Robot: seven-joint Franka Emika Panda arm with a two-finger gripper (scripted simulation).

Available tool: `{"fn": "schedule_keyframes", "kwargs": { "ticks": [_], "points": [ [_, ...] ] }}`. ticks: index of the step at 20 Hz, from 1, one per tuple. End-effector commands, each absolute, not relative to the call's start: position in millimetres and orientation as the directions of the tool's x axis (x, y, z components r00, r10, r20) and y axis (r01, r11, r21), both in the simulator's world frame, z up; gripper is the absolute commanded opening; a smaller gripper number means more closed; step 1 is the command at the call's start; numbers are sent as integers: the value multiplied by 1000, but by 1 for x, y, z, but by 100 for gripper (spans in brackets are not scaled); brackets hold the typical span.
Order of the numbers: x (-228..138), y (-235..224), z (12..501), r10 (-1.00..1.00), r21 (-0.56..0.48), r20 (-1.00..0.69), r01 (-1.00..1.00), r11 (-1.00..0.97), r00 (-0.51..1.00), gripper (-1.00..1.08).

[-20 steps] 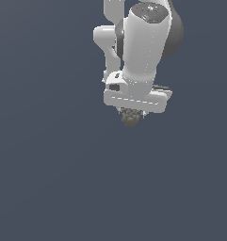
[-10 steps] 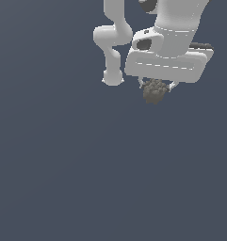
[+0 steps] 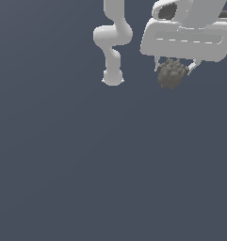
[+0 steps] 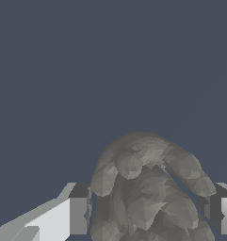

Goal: Pick up the object and move it to a goal position.

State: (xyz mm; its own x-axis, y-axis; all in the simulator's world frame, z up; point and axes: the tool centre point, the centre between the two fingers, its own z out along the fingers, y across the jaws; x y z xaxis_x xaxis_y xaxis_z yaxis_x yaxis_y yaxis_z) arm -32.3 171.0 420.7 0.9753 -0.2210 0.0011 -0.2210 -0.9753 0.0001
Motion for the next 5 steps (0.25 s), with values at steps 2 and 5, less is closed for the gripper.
{"fn": "schedule_keyframes", "kwargs": {
  "ticks": [2, 5],
  "points": [
    [-33, 175, 427, -222, 0, 0, -222, -975, 975, -100],
    [-33, 176, 428, -222, 0, 0, -222, -975, 975, -100]
  ]
}}
